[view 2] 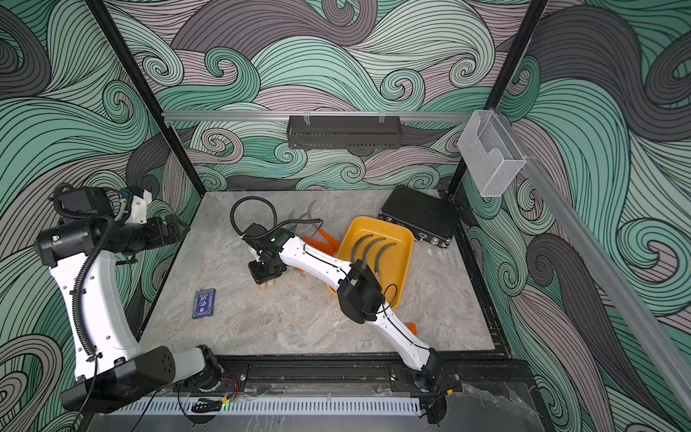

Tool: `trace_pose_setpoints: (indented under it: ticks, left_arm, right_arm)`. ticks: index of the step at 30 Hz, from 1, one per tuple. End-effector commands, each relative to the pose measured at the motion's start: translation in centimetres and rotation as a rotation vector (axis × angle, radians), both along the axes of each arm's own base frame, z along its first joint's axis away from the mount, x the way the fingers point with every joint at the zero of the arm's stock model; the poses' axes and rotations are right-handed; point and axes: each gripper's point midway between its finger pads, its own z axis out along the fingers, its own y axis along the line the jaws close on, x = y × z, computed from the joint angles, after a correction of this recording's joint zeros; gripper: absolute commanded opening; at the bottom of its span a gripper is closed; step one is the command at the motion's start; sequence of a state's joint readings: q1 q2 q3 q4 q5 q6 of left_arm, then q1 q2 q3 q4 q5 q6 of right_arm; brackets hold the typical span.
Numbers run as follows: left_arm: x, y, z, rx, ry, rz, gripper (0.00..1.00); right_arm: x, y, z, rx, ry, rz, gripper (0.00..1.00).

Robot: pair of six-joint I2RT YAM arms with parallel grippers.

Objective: Put small sickles into storage boxes
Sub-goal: Pick up the sickle at the center of the board.

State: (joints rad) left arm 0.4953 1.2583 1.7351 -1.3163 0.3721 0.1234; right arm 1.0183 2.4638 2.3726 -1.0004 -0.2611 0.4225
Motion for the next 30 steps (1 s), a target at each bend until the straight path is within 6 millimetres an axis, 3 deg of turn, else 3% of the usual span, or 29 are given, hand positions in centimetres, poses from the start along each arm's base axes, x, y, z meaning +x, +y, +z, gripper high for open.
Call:
trace_pose_setpoints:
  ticks: [1, 11, 17, 25, 30]
  left_arm:
    - [-0.3, -0.3, 1.1, -0.002, -0.016, -0.010, 0.97]
    - [-0.8, -0.2, 1.0, 0.024, -0.003, -0.014, 0.97]
    - [-0.9, -0.2, 0.9, 0.028, 0.001, -0.014, 0.97]
    - [-0.7, -0.2, 0.6, 0.019, 0.004, -0.015, 0.97]
    - [-0.6, -0.3, 0.6, 0.012, 0.000, -0.013, 0.97]
  right_arm:
    - [0.2, 0.5, -0.6, 0.006, -0.003, 0.028, 0.36]
    - [0.7, 0.4, -3.2, -0.036, -0.001, 0.020, 0.37]
    - [1.0, 0.1, -3.7, -0.049, 0.001, 0.013, 0.37]
    - [3.6, -2.8, -3.8, -0.141, -0.072, -0.102, 0.36]
    - [4.1, -3.3, -4.1, -0.147, -0.059, -0.125, 0.37]
